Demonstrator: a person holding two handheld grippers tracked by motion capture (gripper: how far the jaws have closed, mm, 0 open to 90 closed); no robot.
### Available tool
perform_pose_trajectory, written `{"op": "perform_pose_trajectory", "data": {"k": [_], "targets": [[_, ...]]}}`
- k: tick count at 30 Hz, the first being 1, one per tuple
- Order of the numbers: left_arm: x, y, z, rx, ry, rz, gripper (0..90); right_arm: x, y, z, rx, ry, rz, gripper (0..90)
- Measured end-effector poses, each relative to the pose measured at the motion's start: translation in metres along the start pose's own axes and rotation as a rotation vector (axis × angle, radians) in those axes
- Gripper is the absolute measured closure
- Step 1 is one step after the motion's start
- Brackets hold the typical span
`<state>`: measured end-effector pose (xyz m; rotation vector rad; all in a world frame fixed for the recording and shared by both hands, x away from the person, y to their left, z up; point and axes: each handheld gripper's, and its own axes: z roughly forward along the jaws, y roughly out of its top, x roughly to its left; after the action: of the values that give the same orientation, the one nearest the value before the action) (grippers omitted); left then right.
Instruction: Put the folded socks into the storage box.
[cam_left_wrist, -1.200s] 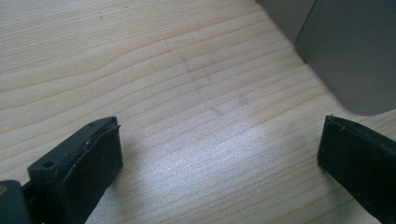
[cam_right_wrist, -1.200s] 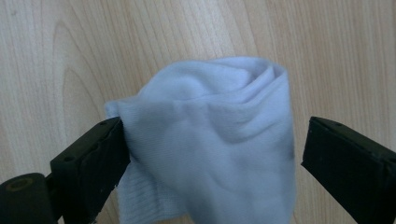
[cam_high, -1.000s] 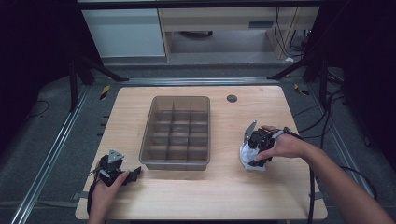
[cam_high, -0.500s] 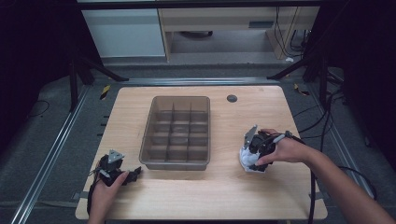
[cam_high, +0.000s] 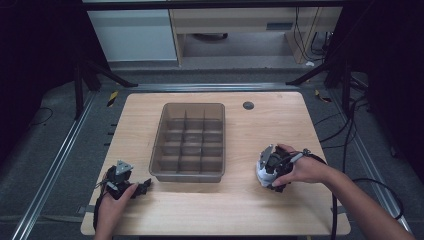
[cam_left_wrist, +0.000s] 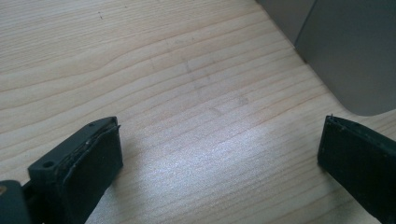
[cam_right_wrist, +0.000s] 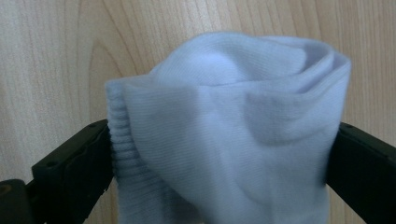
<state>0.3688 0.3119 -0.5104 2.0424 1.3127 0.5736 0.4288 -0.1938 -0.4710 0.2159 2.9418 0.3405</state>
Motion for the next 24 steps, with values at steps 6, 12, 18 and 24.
{"op": "perform_pose_trajectory", "data": {"k": [6, 12, 18, 24], "targets": [[0.0, 0.0, 0.0, -0.002, 0.001, -0.003, 0.0, -0.001, 0.0, 0.0, 0.001, 0.012, -0.002, 11.3], [0.0, 0.0, 0.0, -0.001, 0.001, -0.004, 0.0, -0.004, 0.0, -0.007, -0.004, 0.02, 0.006, 27.6], [0.0, 0.0, 0.0, 0.0, 0.002, -0.004, 0.0, -0.006, 0.001, -0.011, 0.001, 0.028, -0.001, 35.0], [0.0, 0.0, 0.0, 0.0, 0.002, -0.004, 0.0, -0.003, 0.004, -0.011, 0.007, 0.032, -0.005, 33.3]]}}
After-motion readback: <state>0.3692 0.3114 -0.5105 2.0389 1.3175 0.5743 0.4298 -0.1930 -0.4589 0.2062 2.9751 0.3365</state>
